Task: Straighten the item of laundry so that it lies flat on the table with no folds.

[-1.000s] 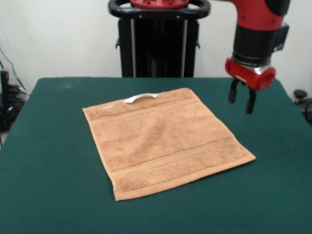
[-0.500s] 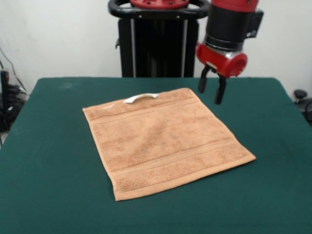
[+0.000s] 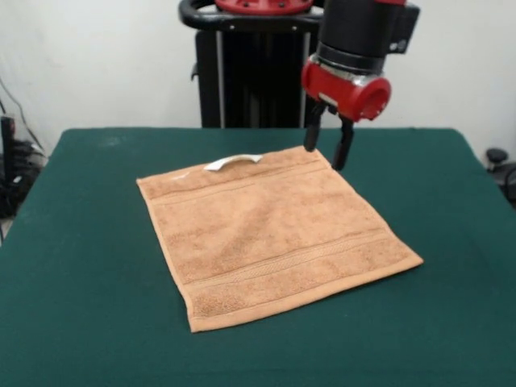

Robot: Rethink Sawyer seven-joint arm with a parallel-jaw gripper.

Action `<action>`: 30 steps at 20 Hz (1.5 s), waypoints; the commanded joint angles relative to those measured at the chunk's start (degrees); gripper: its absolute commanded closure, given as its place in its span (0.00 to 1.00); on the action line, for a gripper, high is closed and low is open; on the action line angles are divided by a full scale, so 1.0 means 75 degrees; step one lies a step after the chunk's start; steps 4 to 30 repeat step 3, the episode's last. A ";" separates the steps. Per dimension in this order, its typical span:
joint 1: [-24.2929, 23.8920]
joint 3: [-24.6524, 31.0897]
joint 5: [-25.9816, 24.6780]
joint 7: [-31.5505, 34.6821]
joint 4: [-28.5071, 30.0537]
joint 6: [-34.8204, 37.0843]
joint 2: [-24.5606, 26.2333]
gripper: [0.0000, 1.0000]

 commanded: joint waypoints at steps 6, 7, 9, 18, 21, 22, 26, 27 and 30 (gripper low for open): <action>0.0005 0.0058 -0.0348 0.0661 -0.0362 0.0999 0.0326 0.00; 0.0005 0.0058 -0.0348 0.0661 -0.0362 0.0999 0.0326 0.00; 0.0005 0.0058 -0.0348 0.0661 -0.0362 0.0999 0.0326 0.00; 0.0005 0.0058 -0.0348 0.0661 -0.0362 0.0999 0.0326 0.00; 0.0005 0.0058 -0.0348 0.0661 -0.0362 0.0999 0.0326 0.00; 0.0005 0.0058 -0.0348 0.0661 -0.0362 0.0999 0.0326 0.00; 0.0005 0.0058 -0.0348 0.0661 -0.0362 0.0999 0.0326 0.00; 0.0005 0.0058 -0.0348 0.0661 -0.0362 0.0999 0.0326 0.00; 0.0005 0.0058 -0.0348 0.0661 -0.0362 0.0999 0.0326 0.00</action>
